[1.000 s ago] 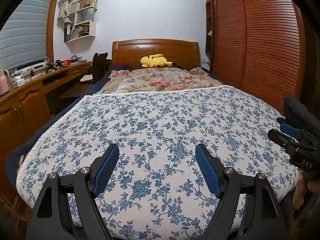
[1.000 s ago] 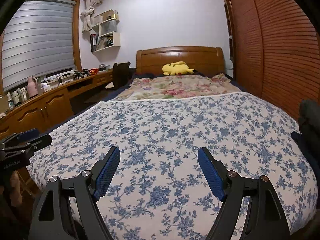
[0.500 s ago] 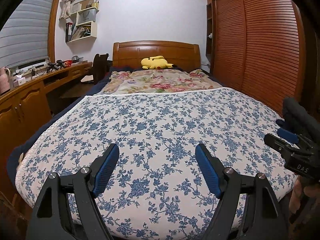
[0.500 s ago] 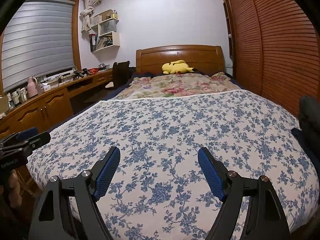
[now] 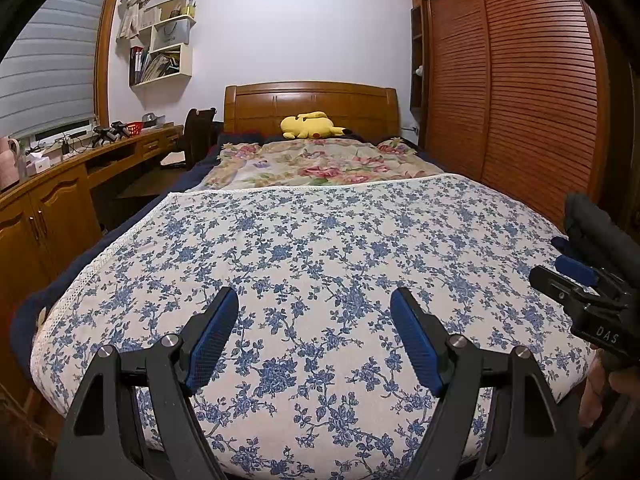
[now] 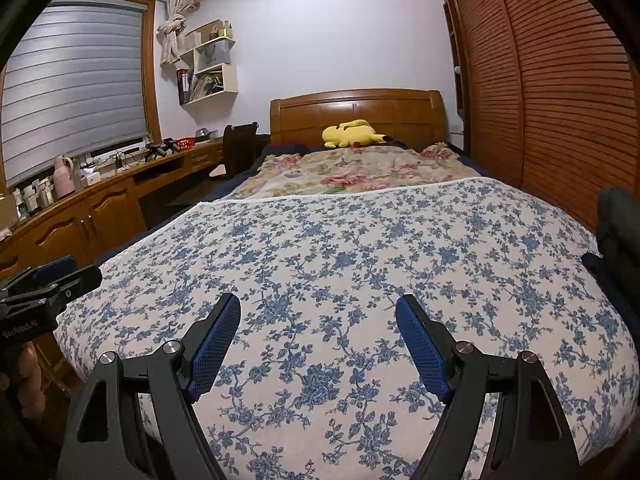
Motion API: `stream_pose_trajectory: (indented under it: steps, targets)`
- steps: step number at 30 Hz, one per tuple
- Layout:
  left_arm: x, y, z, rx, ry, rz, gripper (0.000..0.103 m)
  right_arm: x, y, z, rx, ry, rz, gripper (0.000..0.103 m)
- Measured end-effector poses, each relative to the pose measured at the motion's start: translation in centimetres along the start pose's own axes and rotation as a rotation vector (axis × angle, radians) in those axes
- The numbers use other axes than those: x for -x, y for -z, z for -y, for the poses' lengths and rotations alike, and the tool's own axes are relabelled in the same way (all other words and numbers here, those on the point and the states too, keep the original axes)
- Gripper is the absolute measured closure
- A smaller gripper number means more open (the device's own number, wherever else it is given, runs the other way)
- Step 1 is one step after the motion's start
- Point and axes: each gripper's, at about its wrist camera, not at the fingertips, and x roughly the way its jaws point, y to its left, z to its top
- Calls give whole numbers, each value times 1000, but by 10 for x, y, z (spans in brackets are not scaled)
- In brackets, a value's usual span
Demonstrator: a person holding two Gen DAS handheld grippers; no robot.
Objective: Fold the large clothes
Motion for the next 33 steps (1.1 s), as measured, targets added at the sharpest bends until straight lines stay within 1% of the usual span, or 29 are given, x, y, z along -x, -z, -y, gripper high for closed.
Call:
stream_pose_trajectory:
  steps: [8,17,33]
  targets:
    - [1,0,0,0,0,2,24,0,1,0,-3,1,3,22]
    - [5,-3,3,-5,-1,24,24,0,0,0,-4,2,3,22]
    - [6,-5,4,-7,1,27,24,0,-1,-2,-8,3,8,22]
